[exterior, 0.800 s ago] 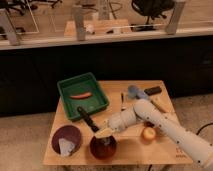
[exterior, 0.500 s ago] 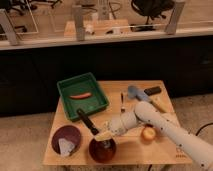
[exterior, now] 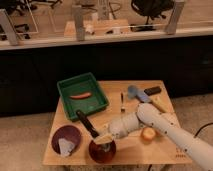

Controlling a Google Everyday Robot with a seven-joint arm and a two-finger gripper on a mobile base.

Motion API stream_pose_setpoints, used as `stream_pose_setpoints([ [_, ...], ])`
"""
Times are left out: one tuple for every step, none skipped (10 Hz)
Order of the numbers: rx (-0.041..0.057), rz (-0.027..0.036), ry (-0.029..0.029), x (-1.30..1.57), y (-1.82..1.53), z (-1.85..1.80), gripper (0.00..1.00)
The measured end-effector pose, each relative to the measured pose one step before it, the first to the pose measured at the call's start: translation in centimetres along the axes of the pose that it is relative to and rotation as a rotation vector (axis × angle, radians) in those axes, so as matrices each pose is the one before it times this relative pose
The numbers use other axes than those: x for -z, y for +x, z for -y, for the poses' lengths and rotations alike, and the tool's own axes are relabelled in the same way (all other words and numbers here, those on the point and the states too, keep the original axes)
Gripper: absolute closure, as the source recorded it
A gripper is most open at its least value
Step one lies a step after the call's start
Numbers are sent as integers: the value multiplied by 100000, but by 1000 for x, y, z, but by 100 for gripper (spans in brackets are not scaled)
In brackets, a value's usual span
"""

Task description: Wipe red bowl with brush

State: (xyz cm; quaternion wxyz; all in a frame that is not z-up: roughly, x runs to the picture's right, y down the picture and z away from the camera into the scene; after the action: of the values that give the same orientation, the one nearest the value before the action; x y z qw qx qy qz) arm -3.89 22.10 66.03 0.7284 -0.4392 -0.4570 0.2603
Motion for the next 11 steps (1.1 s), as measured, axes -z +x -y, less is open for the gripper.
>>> stream_pose_setpoints([
  [-7,807,-1033,-162,-364,-474,100],
  [-201,603,-1313,-308,-363,-587,100],
  [-1320,775,-551,-209,-122,-507,100],
  [-1738,487,-350,-242,-72,-539,100],
  [-1630,75,-432,-293,194,-430,100],
  [-1551,142,-196,-253,484,-146,100],
  [-1539,-69,58,-255,798,209,100],
  [-841,-639,-554,-452,715,289,100],
  [-389,-388,-601,-436,361,389,100],
  [109,-172,-403,-243,124,436,100],
  [63,-294,-530,-183,142,279,100],
])
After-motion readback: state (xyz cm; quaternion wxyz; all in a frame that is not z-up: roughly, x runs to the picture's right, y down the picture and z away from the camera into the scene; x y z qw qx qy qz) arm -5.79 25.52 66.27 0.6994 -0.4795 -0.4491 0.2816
